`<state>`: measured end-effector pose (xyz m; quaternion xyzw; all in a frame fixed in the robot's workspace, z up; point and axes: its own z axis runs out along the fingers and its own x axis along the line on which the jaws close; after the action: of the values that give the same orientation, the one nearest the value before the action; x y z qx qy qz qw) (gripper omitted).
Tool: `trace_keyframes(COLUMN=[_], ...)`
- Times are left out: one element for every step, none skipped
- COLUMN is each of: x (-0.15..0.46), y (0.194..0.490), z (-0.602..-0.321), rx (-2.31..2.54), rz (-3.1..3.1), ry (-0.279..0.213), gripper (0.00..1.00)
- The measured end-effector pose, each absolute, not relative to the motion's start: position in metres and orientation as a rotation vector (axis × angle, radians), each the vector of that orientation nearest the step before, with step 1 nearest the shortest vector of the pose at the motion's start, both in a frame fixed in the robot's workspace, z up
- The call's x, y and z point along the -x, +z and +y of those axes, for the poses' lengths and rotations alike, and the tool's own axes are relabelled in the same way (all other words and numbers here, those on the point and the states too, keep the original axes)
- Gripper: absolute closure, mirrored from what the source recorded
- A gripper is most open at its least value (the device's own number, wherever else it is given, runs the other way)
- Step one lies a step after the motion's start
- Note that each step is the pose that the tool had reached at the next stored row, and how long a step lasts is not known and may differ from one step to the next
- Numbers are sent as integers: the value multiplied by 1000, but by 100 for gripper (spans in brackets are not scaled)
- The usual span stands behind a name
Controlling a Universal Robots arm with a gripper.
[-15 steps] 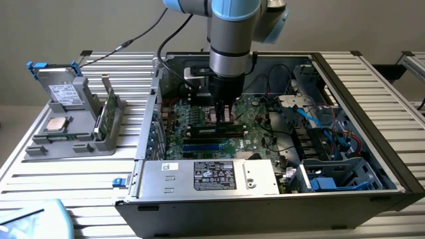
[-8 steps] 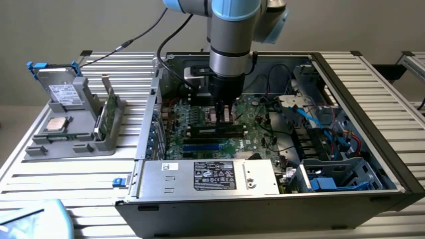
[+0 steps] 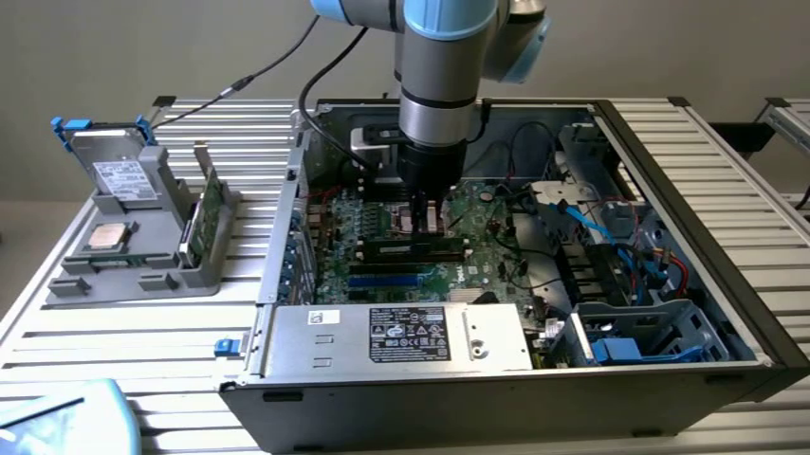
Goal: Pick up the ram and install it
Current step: 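Press down the ram until it locks into place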
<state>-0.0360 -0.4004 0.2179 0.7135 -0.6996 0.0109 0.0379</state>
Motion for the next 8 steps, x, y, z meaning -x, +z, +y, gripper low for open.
trace_keyframes(x=[36,36,36,36,36,36,36,36], y=[218,218,218,218,218,218,218,218], z=[-400,-400,-400,-400,-400,-401,-401,-401], rx=[-2188,-2186,-2186,-2185,-2184,-2183,-2183,-2182], rz=[-2147,-2148,-2149,-2149,-2149,-2150,-2150,-2150], ry=[33,33,32,31,31,30,29,29], gripper=[85,85,85,85,85,85,85,85])
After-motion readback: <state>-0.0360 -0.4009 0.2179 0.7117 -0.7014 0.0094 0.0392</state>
